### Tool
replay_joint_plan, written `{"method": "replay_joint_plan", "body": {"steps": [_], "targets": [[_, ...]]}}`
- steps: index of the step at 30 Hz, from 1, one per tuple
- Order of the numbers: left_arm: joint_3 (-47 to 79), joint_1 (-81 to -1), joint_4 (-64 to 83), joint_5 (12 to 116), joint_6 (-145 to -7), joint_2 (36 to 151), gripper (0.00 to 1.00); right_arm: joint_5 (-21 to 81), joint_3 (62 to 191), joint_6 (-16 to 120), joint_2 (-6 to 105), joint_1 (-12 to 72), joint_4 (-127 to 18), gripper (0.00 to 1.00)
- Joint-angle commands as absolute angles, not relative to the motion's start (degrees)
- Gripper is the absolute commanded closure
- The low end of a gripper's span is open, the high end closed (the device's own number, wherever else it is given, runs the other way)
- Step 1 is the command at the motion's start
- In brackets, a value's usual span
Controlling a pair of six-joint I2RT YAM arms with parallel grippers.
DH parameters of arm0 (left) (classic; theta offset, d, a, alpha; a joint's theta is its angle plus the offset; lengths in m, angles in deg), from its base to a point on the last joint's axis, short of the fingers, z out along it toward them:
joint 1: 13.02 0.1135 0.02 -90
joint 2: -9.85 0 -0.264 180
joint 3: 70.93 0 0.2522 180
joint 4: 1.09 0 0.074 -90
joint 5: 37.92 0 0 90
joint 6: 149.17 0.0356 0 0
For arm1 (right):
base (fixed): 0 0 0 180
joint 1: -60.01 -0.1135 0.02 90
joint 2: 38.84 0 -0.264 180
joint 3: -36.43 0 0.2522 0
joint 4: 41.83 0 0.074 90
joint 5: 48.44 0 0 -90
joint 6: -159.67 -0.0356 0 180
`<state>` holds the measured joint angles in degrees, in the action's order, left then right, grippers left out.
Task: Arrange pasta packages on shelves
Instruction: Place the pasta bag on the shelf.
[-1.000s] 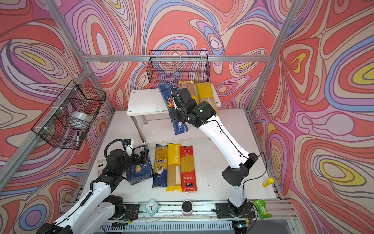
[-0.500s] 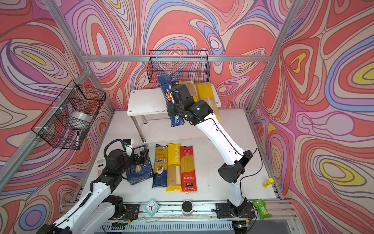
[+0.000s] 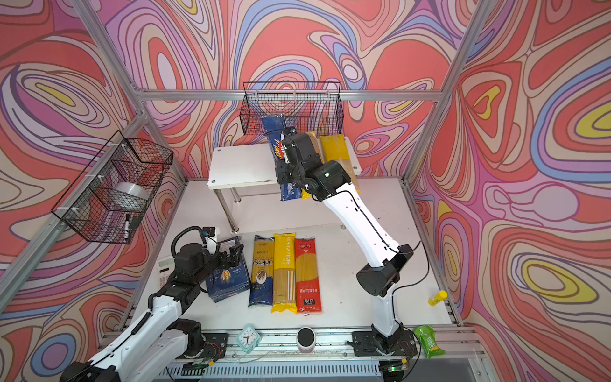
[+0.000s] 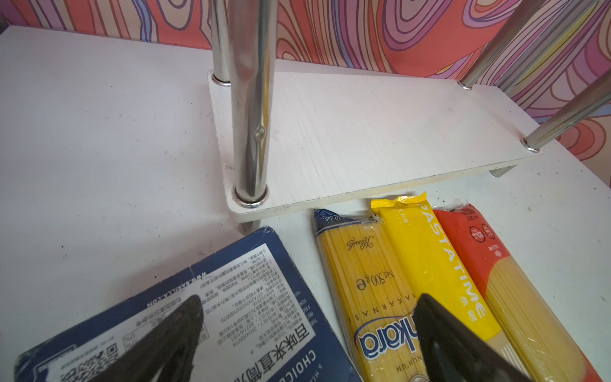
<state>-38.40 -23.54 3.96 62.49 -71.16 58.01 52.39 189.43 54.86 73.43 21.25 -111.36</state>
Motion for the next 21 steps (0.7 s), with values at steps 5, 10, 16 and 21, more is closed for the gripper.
{"method": "replay_joint_plan", "body": {"steps": [5, 10, 16, 21], "targets": [[-36.2, -23.7, 4.7, 62.3, -70.5, 58.8, 0.0, 55.4, 189.1, 54.0, 74.5, 23.8, -104.8, 0.6], [-36.2, -23.7, 4.7, 62.1, -70.6, 58.9, 0.0, 55.6, 186.9, 53.0, 74.0, 23.8, -103.8, 0.55], [-36.2, -23.7, 4.8, 62.1, -70.6, 58.8, 0.0, 54.3, 187.7, 52.9, 74.2, 23.8, -103.8, 0.51], [-36.2, -23.7, 4.8, 62.1, -70.6, 58.8, 0.0, 53.1, 187.9, 53.2, 72.4, 23.8, -103.6, 0.47]]}}
